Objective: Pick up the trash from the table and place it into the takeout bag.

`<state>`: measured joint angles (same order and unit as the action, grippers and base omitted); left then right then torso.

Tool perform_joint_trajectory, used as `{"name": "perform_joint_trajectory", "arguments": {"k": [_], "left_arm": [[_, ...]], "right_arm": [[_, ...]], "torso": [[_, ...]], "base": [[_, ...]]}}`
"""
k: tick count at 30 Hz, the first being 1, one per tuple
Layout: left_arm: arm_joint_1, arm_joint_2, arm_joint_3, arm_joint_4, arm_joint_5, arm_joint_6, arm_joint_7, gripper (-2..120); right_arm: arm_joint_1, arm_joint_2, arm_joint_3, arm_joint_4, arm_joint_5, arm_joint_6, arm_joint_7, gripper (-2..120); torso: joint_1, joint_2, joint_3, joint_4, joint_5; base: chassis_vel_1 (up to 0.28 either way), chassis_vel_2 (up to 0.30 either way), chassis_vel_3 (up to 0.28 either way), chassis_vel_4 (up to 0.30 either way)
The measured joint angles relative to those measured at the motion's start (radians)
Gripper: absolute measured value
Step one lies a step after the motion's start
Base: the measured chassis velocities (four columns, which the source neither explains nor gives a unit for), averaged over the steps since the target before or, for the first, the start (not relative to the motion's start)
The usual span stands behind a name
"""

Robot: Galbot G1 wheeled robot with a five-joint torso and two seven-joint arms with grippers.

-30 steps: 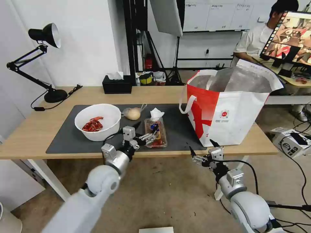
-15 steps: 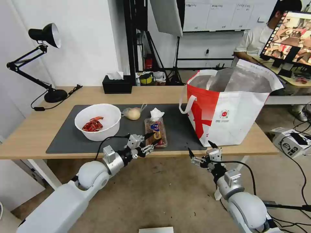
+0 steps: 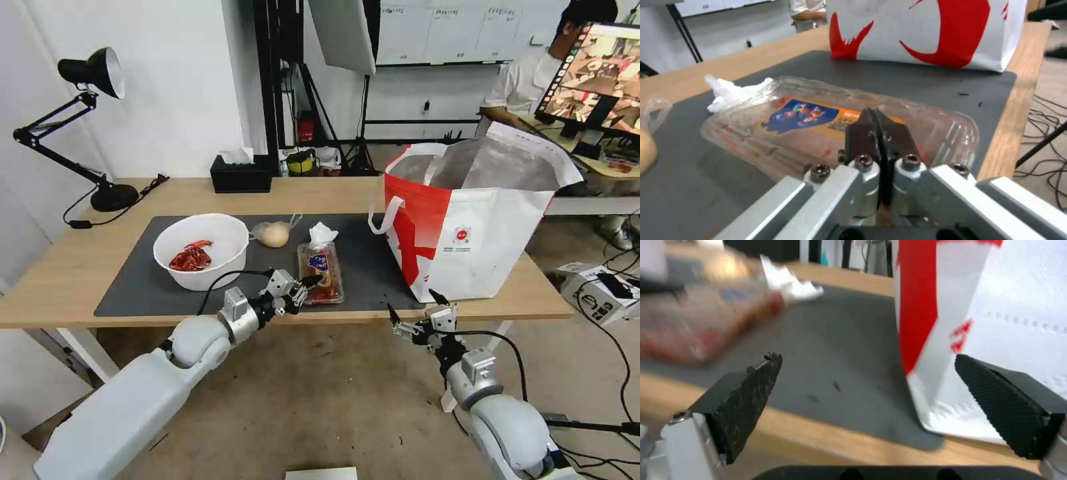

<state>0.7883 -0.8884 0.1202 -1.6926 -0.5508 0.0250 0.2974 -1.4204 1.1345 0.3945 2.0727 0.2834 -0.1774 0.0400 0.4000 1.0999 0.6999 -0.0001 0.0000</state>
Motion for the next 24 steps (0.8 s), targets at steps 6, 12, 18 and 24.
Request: {"name": "perform_joint_trajectory", "arguments": {"k": [6,12,18,24], "left_arm": [[-0.006,-0.001,0.012,0.000,-0.002,0.000,-0.001,0],[-0.017,0.003,0.025,0.001,-0.007,0.000,-0.003,0],[-0.019,0.006,0.029,0.003,-0.009,0.000,-0.003,0],[-0.013,0.014,0.026,0.001,-0.012,0.000,-0.003,0]], "right_arm": [[0.058,-0.010,-0.021,0.036,0.287,-0.037,0.050,100],[0.171,-0.030,-0.065,0.049,0.595,-0.133,0.109,100],[0.298,-0.047,-0.113,0.009,0.790,-0.234,0.153,100],[0.478,-0.039,-0.158,-0.086,0.975,-0.348,0.244,100]], "torso": [[0.000,0.000,0.000,0.0002,-0.0001],[0.000,0.000,0.000,0.0001,-0.0001],[0.000,0.000,0.000,0.0001,-0.0002],[0.000,0.000,0.000,0.0001,-0.0001]], "base": [[0.000,0.000,0.000,0.000],[0.000,0.000,0.000,0.000],[0.000,0.000,0.000,0.000],[0.000,0.000,0.000,0.000]]}}
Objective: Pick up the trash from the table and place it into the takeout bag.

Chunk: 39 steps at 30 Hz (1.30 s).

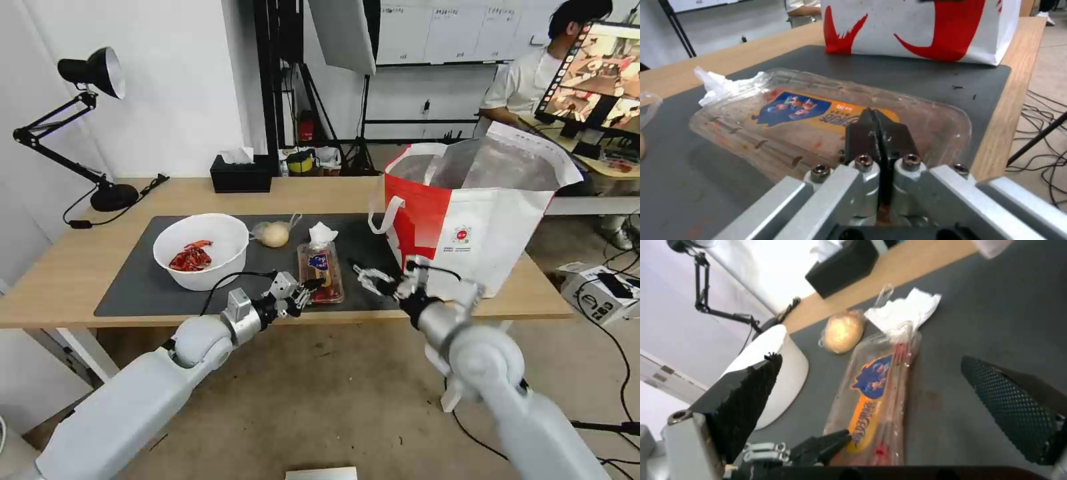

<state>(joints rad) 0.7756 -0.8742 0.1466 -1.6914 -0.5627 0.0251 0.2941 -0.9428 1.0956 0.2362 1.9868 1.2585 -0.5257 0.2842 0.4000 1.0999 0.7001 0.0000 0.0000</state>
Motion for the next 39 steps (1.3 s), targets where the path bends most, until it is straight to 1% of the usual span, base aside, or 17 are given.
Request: {"name": "perform_joint_trajectory", "arguments": {"k": [1,2,3,5,6,7,9,14,20,28,39], "left_arm": [[0.000,0.001,0.000,0.000,0.000,0.000,0.000,0],[0.000,0.002,0.000,-0.001,-0.002,0.000,0.000,0],[0.000,0.002,0.000,-0.001,-0.002,0.000,0.000,0],[0.000,0.003,0.000,-0.001,-0.003,-0.001,-0.001,0],[0.000,0.003,0.000,-0.001,-0.003,-0.001,-0.001,0],[0.000,0.003,0.000,-0.001,-0.006,-0.001,-0.003,0],[0.000,0.004,0.000,-0.002,-0.009,-0.001,-0.004,0],[0.000,0.006,0.001,-0.003,-0.015,-0.001,-0.006,0],[-0.001,0.001,0.007,-0.005,-0.019,-0.002,-0.023,0],[-0.006,-0.004,0.012,-0.003,-0.022,-0.003,-0.027,0],[-0.010,-0.006,0.012,-0.002,-0.032,-0.003,-0.027,0]], "right_arm": [[0.020,0.004,-0.004,-0.013,0.020,-0.016,0.012,100],[0.066,0.015,-0.017,-0.043,0.077,-0.062,0.053,100],[0.066,0.015,-0.017,-0.043,0.077,-0.062,0.053,100],[0.112,0.031,-0.036,-0.075,0.140,-0.117,0.117,100],[0.112,0.031,-0.036,-0.075,0.140,-0.117,0.117,100],[0.148,0.042,-0.049,-0.101,0.171,-0.151,0.164,100],[0.189,0.055,-0.068,-0.137,0.210,-0.189,0.214,100],[0.251,0.064,-0.097,-0.189,0.238,-0.203,0.243,100],[0.322,0.075,-0.144,-0.263,0.306,-0.204,0.288,100],[0.342,0.096,-0.187,-0.299,0.336,-0.202,0.325,100],[0.366,0.123,-0.233,-0.341,0.340,-0.199,0.328,100]], "torso": [[0.000,0.000,0.000,0.0000,0.0000],[0.000,0.000,0.000,0.0000,-0.0001],[0.000,0.000,0.000,0.0000,-0.0001],[0.000,0.000,0.000,0.0000,0.0000],[0.000,0.000,0.000,0.0000,0.0000],[0.000,0.000,0.000,0.0001,-0.0001],[0.000,0.000,0.000,0.0001,-0.0001],[0.000,0.000,0.000,0.0000,-0.0002],[0.000,0.000,0.000,-0.0001,0.0000],[0.000,0.000,0.000,0.0000,0.0000],[0.000,0.000,0.000,0.0000,-0.0001]], "base": [[0.000,0.000,0.000,0.000],[0.000,0.000,0.000,0.000],[0.000,0.000,0.000,0.000],[0.000,0.000,0.000,0.000],[0.000,0.000,0.000,0.000],[0.000,0.000,0.000,0.000],[0.000,0.000,0.000,0.000],[0.000,0.000,0.000,0.000],[0.000,0.000,0.000,0.000],[0.000,0.000,0.000,0.000],[0.000,0.000,0.000,0.000]]}}
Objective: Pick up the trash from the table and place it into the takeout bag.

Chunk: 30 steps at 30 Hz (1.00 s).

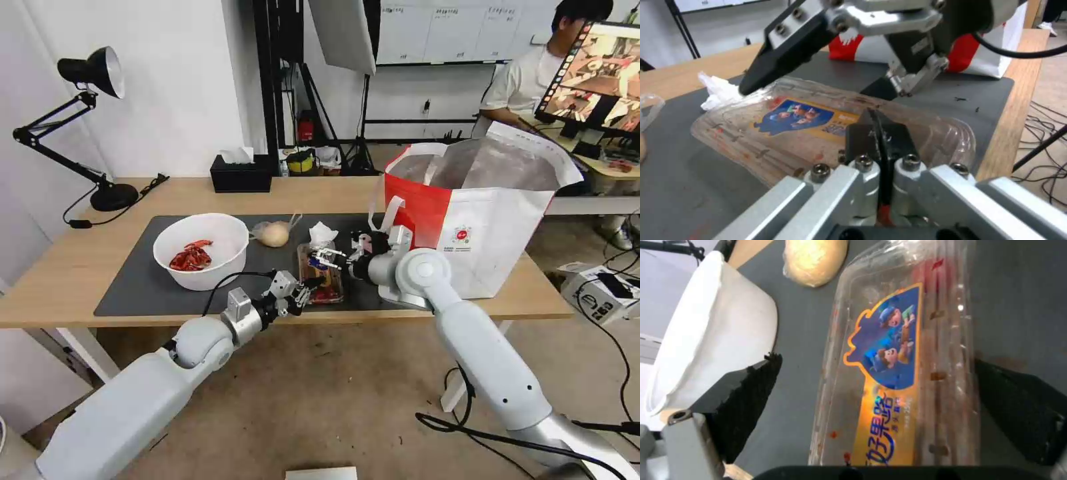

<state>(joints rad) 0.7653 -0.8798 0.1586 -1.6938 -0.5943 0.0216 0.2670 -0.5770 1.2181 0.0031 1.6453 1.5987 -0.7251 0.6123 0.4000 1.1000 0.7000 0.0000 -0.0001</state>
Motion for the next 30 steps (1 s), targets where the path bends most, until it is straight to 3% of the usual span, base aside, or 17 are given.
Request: {"name": "perform_joint_trajectory", "arguments": {"k": [14,30], "left_arm": [[0.000,-0.001,0.004,-0.003,-0.004,-0.003,-0.001,0],[0.004,0.003,-0.002,-0.015,-0.006,-0.006,0.000,0]], "right_arm": [[0.023,0.017,-0.027,-0.042,0.016,0.001,-0.004,97],[0.019,-0.001,-0.026,-0.045,0.019,0.002,-0.007,40]], "torso": [[0.000,0.000,0.000,0.0000,0.0001],[0.000,0.000,0.000,-0.0001,0.0001]], "base": [[0.000,0.000,0.000,0.000],[0.000,0.000,0.000,0.000]]}}
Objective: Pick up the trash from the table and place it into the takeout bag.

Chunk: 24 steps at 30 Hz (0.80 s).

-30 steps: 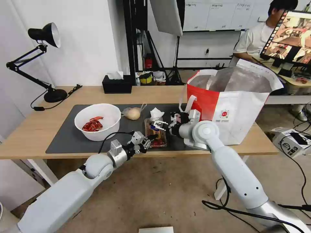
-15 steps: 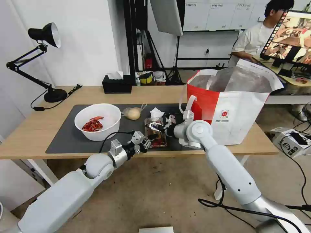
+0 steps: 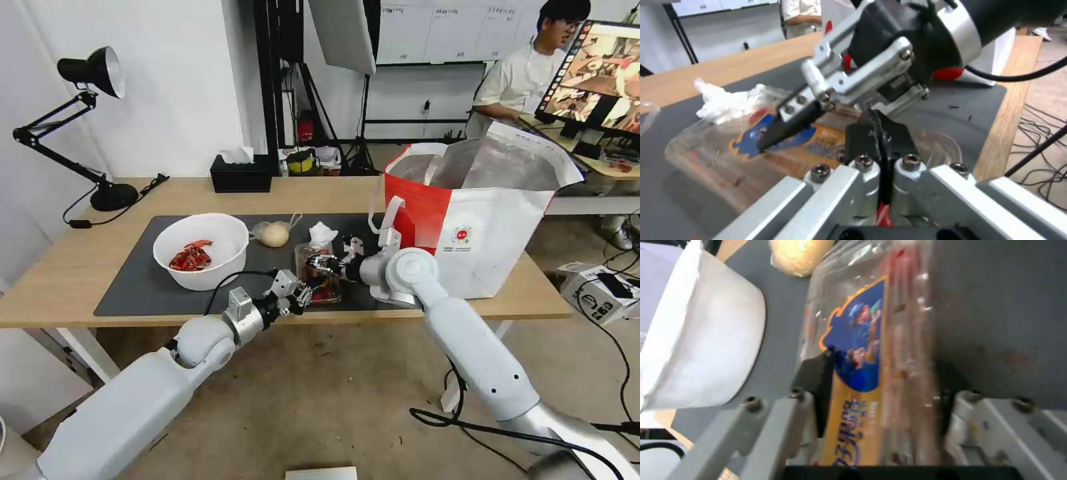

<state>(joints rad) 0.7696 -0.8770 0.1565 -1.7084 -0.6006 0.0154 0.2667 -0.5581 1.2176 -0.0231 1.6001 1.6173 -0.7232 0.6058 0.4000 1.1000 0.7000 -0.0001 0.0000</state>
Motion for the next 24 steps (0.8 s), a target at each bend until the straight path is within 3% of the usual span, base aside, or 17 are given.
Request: {"name": "perform_joint_trajectory", "arguments": {"k": [11,22,24], "left_arm": [[0.072,0.027,-0.077,-0.040,-0.007,-0.001,0.000,0],[0.222,0.057,-0.252,-0.120,-0.037,-0.009,-0.022,1],[0.277,0.063,-0.296,-0.149,-0.039,-0.010,-0.025,9]], "right_arm": [[-0.013,0.005,0.006,0.001,-0.008,0.002,-0.003,1],[-0.017,0.007,0.026,0.027,-0.030,0.001,-0.021,0],[-0.021,0.005,0.039,0.051,-0.043,0.001,-0.040,0]], "torso": [[0.000,0.000,0.000,-0.0001,-0.0001],[0.000,0.000,0.000,0.0001,-0.0002],[0.000,0.000,0.000,0.0001,-0.0001]], "base": [[0.000,0.000,0.000,0.000],[0.000,0.000,0.000,0.000],[0.000,0.000,0.000,0.000]]}}
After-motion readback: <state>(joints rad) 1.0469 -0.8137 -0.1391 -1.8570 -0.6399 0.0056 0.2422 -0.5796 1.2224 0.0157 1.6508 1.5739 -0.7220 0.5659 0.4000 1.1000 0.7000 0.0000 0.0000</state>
